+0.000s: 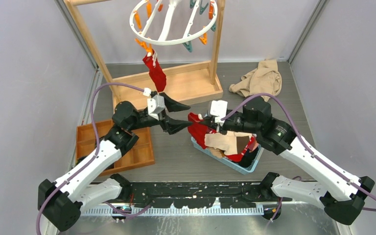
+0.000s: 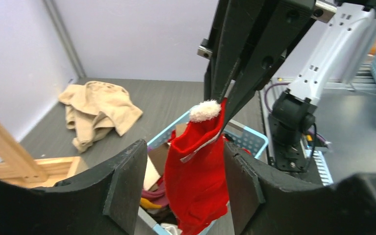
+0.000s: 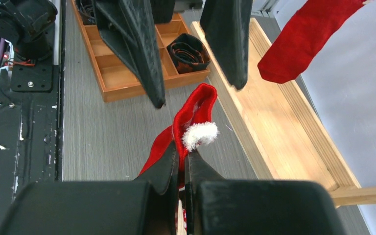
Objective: Clip the socks to the hanger
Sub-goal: Pick up the sock from the bin.
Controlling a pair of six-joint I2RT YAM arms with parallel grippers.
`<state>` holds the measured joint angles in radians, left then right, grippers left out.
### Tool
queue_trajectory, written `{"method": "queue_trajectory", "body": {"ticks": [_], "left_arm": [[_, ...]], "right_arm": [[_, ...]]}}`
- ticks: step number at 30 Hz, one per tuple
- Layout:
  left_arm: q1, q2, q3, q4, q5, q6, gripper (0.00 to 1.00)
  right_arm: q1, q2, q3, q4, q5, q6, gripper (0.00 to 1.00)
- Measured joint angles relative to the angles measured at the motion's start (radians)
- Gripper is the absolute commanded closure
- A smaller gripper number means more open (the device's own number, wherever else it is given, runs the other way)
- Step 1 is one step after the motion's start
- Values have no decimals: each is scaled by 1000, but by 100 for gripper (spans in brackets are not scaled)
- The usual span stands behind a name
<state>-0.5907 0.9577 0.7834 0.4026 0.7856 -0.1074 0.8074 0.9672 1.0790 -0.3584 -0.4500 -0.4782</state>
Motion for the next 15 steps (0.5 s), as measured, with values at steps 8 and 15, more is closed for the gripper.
{"method": "queue_trajectory", "body": {"ticks": [8,15], "left_arm": [[0,58,0,64,108,-45,79],[0,67,4,80,132,-51,100]], "right_arm": [[0,15,10,6,-31,-10,99],[0,15,10,7,-42,-9,83]]}}
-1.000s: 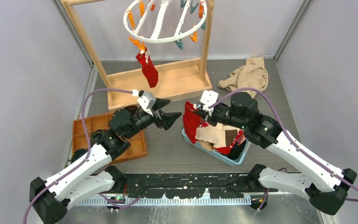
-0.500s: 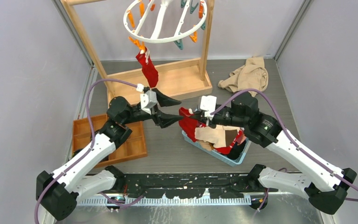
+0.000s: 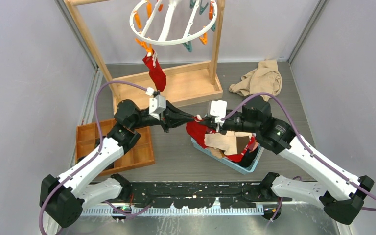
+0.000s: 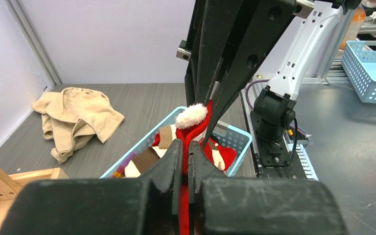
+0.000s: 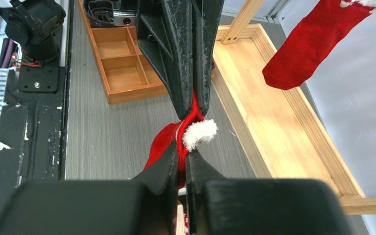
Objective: Clip the socks to the hanger
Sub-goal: Pick up the sock from the bin.
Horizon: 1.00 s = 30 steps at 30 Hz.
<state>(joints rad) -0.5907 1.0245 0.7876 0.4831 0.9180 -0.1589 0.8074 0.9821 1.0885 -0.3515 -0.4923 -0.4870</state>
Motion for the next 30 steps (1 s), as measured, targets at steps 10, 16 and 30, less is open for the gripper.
{"method": "queue_trajectory", "body": {"ticks": [10,16,30], "left_arm": [[0,-29,-18,98,-34,-65,100],[0,-32,-25,177,-45,-124,100],[2,-29,-26,279,-62,-196,100]], "right_arm": [[-3,-17,-19,61,-25,20,60],[-3,-57,-90,171,-40,32,62],[-3,-109,-158,354,-53,36,84]]}}
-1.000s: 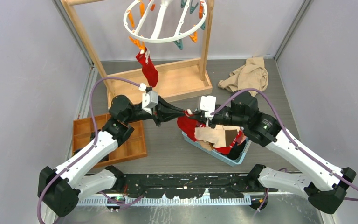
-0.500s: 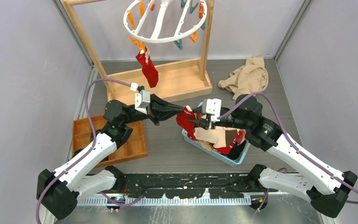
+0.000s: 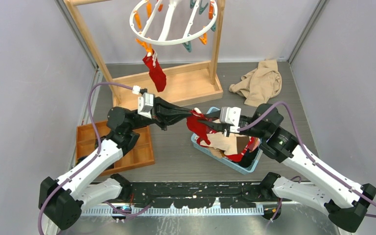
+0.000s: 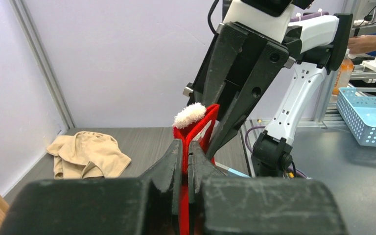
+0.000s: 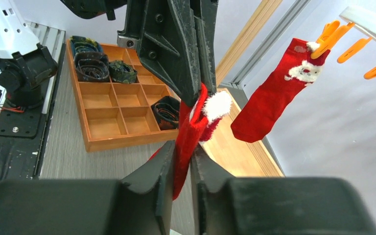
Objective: Clip the socks to the hanger
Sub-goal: Pick up the sock from the bin.
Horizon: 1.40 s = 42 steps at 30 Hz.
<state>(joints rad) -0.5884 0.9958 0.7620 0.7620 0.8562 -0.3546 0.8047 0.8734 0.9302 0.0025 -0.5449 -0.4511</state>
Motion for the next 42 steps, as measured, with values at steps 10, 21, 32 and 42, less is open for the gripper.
{"method": "queue_trajectory", "body": {"ticks": [10,21,32,42], "left_arm": [[0,19,-13,66,-66,-59,36],[7,-189,-109,-170,-525,-2,18],[8,65,93,-310,-748,-130,14],[5,219,265,-299,-914,-187,20]], "right_arm": [[0,-12,-31,68,-11,-2,99],[-44,-16,-31,19,148,28,99],[-52,2,21,-42,346,-13,99],[-57,50,44,-48,480,-21,99]]}}
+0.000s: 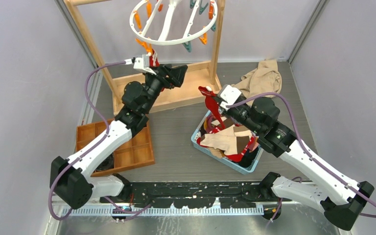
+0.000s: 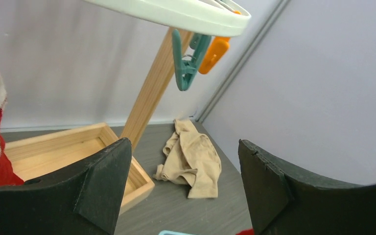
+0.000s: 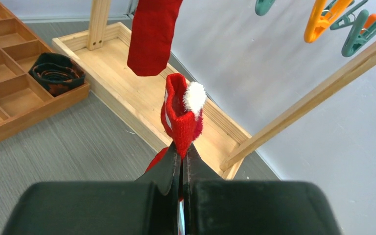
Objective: Clip the socks to the hanger
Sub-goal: Pick up the sock from the bin, then open the clamp at the hanger.
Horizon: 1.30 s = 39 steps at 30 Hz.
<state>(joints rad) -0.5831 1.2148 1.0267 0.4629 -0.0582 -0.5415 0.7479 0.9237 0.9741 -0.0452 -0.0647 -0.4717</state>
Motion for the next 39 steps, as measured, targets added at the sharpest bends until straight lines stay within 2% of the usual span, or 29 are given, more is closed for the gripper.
{"method": "queue_trajectory", "body": {"ticks": [8,18,29,39], "left_arm": [[-32,155,23,151,-84,53,20],[-37,298,152,267,-137,90,24],[-37,350,244,305,-184,142,34],[-37,394,290,304,-201,203,35]], "right_arm": [[-17,15,2,0,21,32,99],[-22,14,4,14,20,57,99],[-27,14,4,20,19,60,99],[-30,14,4,23,18,61,99]]}}
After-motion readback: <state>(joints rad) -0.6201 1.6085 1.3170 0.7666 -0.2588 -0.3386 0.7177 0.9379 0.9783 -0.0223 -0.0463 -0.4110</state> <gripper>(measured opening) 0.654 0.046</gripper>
